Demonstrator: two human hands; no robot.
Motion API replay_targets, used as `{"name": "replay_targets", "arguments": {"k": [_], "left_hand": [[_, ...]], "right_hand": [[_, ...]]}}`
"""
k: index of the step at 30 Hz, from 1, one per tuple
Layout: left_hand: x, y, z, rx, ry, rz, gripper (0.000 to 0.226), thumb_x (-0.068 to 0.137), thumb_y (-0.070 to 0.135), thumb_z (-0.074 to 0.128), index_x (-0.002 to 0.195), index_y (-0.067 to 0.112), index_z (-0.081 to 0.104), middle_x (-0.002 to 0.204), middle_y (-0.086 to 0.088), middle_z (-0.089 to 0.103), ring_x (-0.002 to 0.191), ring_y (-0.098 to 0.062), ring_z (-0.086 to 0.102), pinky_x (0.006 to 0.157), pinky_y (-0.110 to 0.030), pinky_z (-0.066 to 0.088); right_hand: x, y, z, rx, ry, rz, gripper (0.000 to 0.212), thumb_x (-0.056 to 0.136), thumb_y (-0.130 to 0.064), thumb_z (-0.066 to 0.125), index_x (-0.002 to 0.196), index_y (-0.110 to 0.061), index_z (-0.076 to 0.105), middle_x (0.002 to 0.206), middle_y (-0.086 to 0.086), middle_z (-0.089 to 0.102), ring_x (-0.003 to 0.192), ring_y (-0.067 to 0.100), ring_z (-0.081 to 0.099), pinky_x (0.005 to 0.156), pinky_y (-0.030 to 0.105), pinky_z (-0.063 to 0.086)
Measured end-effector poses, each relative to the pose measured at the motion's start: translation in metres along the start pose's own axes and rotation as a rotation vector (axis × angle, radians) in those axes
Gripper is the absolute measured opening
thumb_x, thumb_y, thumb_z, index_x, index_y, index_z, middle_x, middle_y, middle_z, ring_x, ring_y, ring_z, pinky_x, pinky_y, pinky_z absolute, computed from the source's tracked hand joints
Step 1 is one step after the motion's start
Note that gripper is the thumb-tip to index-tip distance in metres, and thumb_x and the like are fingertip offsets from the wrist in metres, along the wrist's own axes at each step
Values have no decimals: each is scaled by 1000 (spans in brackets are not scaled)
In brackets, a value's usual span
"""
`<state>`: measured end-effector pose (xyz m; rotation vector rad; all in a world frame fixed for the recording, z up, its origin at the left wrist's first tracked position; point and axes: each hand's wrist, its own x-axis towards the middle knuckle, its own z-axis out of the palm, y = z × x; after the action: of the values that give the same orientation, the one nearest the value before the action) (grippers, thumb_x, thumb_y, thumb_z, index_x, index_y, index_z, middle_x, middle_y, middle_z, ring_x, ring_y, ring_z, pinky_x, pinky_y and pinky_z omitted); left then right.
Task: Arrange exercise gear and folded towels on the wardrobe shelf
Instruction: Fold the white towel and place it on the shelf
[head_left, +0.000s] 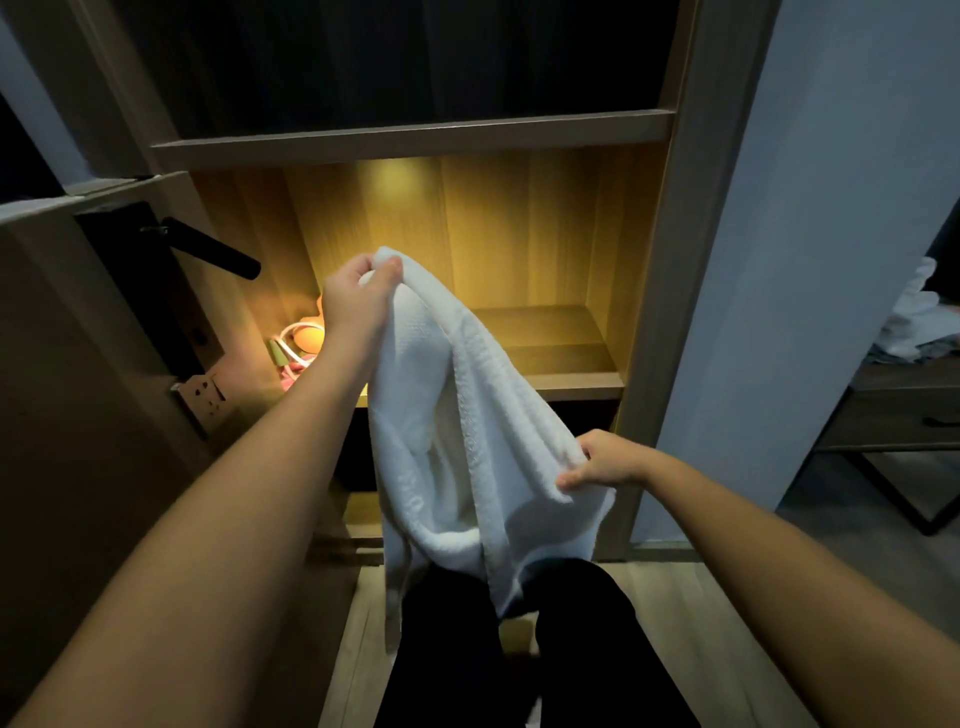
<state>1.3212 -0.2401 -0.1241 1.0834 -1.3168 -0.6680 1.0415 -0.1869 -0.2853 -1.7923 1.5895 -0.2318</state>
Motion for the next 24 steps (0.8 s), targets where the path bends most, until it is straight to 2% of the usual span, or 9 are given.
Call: {"name": "replay_targets", "arguments": {"k": [2,4,7,9,13,16,19,22,24], "left_hand": [[-1,-2,0,17,21,19,21,88,26,59,71,14,58,61,8,43,54,-3,39,51,-21,32],[-3,-4,-1,23,34,22,19,89,23,59,72,15,58,60,10,44,50,1,38,47,-18,31],[-3,-10,-4,49,65,9,21,88,24,58,68,18,56,60,11,45,51,1,40,48,-17,33],[-4,-15,-4,79,58,3,20,88,25,58,69,17,57,60,11,46,51,1,40,47,-16,33],[-6,-20,0,55,69,-25,21,87,27,58,78,8,62,65,6,48,53,-1,42,50,-20,35],[-3,-18,-1,45,59,-26,18,87,28,58,77,12,61,66,5,49,57,-4,45,51,-21,36],[-4,-15,2,48,37,-28,16,85,27,58,74,17,60,65,4,49,59,-7,46,52,-22,35],[-4,-15,3,51,45,-36,16,86,26,58,72,18,59,64,6,49,55,-3,46,52,-21,36],[-4,-16,1,58,56,-47,15,86,27,58,77,16,61,66,7,49,56,-3,46,55,-23,37]], "right_hand": [[3,12,12,-80,60,50,20,79,-30,75,87,-14,65,93,4,65,87,21,61,76,34,50],[2,25,24,-109,129,116,8,80,-21,68,86,-16,64,91,4,64,85,23,61,72,34,51],[-5,50,38,-153,252,210,10,81,-10,60,90,-9,64,95,10,67,88,27,60,75,36,50],[-11,64,45,-173,319,256,3,83,-7,54,83,-9,57,92,13,64,85,29,57,69,33,45],[-26,90,55,-241,237,373,14,87,-13,51,76,-21,49,90,9,60,86,29,59,74,34,50],[-41,115,67,-280,170,435,19,87,-20,54,71,-22,45,87,7,56,84,27,56,71,31,45],[-48,127,82,-242,192,455,26,88,-26,57,72,-22,38,93,9,59,93,30,59,68,30,39],[-49,136,93,-173,224,462,34,90,-21,57,69,-23,30,108,16,63,101,33,59,68,28,34],[-53,144,96,-142,242,495,34,90,-18,56,68,-23,31,108,16,64,101,33,60,68,27,34]]}}
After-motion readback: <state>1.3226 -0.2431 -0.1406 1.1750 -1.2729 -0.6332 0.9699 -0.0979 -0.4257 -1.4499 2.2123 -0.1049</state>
